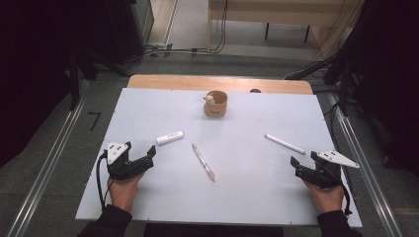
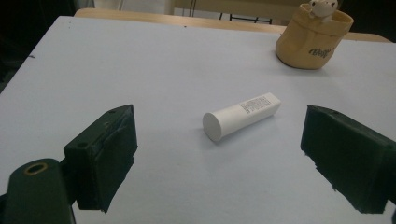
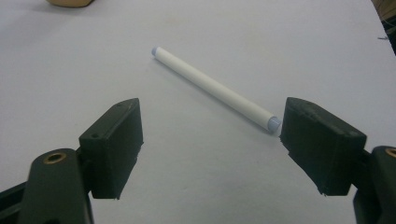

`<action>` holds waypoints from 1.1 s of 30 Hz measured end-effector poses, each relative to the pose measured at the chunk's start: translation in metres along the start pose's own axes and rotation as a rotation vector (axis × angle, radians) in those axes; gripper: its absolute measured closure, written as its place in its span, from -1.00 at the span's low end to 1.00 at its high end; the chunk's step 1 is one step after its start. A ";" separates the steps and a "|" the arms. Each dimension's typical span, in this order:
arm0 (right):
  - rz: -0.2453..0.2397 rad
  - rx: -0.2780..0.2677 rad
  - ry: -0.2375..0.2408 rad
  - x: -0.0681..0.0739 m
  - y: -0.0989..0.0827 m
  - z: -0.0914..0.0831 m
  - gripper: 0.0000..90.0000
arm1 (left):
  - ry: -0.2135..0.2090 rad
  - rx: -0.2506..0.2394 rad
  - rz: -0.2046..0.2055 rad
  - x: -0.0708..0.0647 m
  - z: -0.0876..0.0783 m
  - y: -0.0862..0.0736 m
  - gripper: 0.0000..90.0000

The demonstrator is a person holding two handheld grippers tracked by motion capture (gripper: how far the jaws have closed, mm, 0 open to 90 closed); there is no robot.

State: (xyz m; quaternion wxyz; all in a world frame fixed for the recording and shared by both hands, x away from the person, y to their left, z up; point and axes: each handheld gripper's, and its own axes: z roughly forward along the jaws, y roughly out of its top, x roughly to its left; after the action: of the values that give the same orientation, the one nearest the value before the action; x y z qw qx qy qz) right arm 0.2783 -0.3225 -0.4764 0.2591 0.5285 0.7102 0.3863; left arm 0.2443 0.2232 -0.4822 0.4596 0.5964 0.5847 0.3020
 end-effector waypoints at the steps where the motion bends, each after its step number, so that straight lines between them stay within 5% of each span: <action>1: 0.001 0.001 -0.001 0.000 0.000 0.000 -0.56 | 0.000 0.000 0.000 0.000 0.000 0.000 -0.76; 21: 0.000 0.000 -0.002 0.001 0.000 0.001 -0.56 | -0.003 -0.014 -0.005 -0.006 0.004 0.005 -0.76; 33: 0.004 0.013 -0.003 0.002 0.000 0.002 -0.56 | -0.039 -0.006 0.020 -0.026 0.021 0.015 -0.75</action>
State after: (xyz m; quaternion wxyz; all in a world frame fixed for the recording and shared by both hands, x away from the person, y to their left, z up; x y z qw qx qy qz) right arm 0.2796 -0.3199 -0.4775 0.2562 0.5321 0.7112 0.3814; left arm 0.2658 0.1955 -0.4724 0.4698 0.6067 0.5686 0.2965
